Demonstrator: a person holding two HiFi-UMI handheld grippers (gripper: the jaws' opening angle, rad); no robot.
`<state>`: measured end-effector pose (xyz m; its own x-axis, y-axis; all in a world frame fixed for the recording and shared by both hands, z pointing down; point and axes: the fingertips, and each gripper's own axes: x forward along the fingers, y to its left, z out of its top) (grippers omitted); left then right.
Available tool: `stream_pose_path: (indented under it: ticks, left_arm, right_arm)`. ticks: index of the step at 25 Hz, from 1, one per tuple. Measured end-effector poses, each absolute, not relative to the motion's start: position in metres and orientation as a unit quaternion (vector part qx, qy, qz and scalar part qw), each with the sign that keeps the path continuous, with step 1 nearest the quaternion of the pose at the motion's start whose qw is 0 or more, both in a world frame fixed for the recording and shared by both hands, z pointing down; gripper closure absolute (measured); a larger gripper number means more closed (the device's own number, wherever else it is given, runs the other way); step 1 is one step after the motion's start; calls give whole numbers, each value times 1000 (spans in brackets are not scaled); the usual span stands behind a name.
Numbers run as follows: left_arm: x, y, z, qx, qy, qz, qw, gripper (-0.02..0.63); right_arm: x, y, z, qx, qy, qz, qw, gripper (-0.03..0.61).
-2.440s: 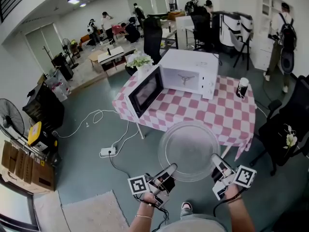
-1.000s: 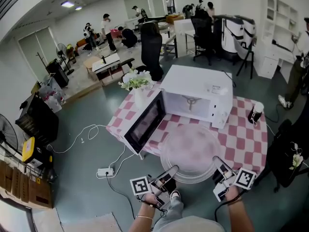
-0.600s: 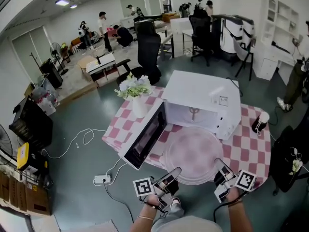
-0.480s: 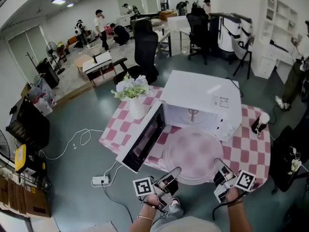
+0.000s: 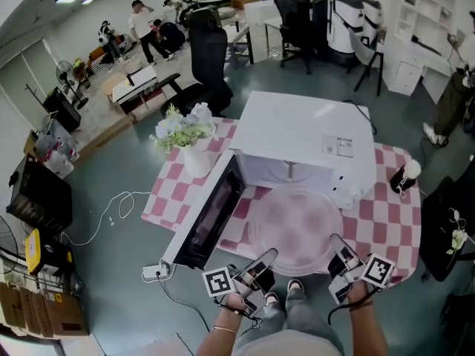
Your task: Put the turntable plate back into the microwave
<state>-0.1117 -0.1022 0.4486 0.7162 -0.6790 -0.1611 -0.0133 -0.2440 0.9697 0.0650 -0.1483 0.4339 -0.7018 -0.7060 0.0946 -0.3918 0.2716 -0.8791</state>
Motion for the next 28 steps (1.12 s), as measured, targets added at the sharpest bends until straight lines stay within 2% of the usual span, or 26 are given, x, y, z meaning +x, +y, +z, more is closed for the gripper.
stream_pose_path:
  ticks: [10, 28]
  left_arm:
    - [-118, -122, 477, 697, -256, -326, 585, 569]
    - [-126, -170, 529, 678, -271, -371, 574, 570]
  right_arm:
    - [52, -181, 464, -339, 771, -518, 148, 511]
    - [39, -243, 515, -352, 772, -510, 141, 509]
